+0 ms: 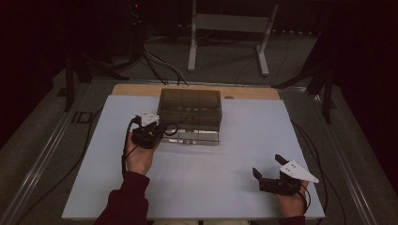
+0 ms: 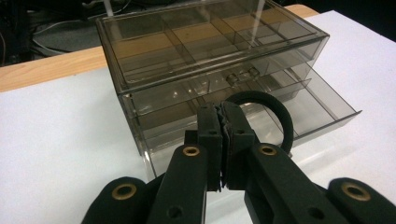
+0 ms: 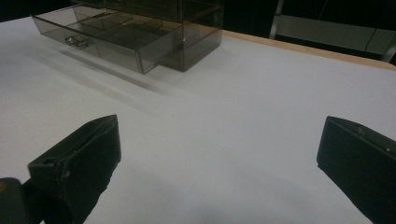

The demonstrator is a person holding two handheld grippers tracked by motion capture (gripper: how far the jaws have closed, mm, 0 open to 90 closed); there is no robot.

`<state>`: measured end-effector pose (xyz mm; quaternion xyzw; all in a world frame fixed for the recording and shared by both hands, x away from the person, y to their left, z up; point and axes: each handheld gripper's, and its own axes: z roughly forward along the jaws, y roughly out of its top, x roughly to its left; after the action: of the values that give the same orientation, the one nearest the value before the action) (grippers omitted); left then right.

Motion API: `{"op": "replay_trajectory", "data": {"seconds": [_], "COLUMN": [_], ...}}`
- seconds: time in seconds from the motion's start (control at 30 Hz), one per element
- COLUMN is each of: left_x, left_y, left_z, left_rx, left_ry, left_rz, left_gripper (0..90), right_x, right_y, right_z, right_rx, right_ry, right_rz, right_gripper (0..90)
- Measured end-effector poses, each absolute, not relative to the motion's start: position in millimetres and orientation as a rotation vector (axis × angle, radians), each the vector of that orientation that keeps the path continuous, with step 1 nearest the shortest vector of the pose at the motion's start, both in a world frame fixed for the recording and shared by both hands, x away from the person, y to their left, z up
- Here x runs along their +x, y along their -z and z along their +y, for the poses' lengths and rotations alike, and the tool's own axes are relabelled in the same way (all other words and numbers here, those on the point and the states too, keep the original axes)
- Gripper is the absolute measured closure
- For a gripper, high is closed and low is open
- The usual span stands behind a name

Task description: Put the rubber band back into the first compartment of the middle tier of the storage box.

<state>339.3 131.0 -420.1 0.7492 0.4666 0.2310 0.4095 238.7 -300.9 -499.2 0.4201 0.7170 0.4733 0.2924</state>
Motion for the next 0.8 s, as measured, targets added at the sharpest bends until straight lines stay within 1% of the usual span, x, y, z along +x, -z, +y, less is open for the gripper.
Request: {"op": "replay_trajectory", "data": {"seconds": [0.37,0.8], "left_x": [349.2,357.8], "left_y": [420.0,425.9], "left_z": [137.7,141.9], "left_rx": [1.897,1.902], "left_ry": [-0.609,-0.603], "left_rz": [1.191,1.184], "left_gripper": [89.1,89.1], "right_x": [238.6,238.6], "right_y": [499.1,499.1], "right_z": [-301.2,-301.2], "right_rx": [1.120,1.119], "right_ry": [-1.262,-1.263], "right_rz": [1.908,1.908], "right_gripper": [0.1,0.1]}}
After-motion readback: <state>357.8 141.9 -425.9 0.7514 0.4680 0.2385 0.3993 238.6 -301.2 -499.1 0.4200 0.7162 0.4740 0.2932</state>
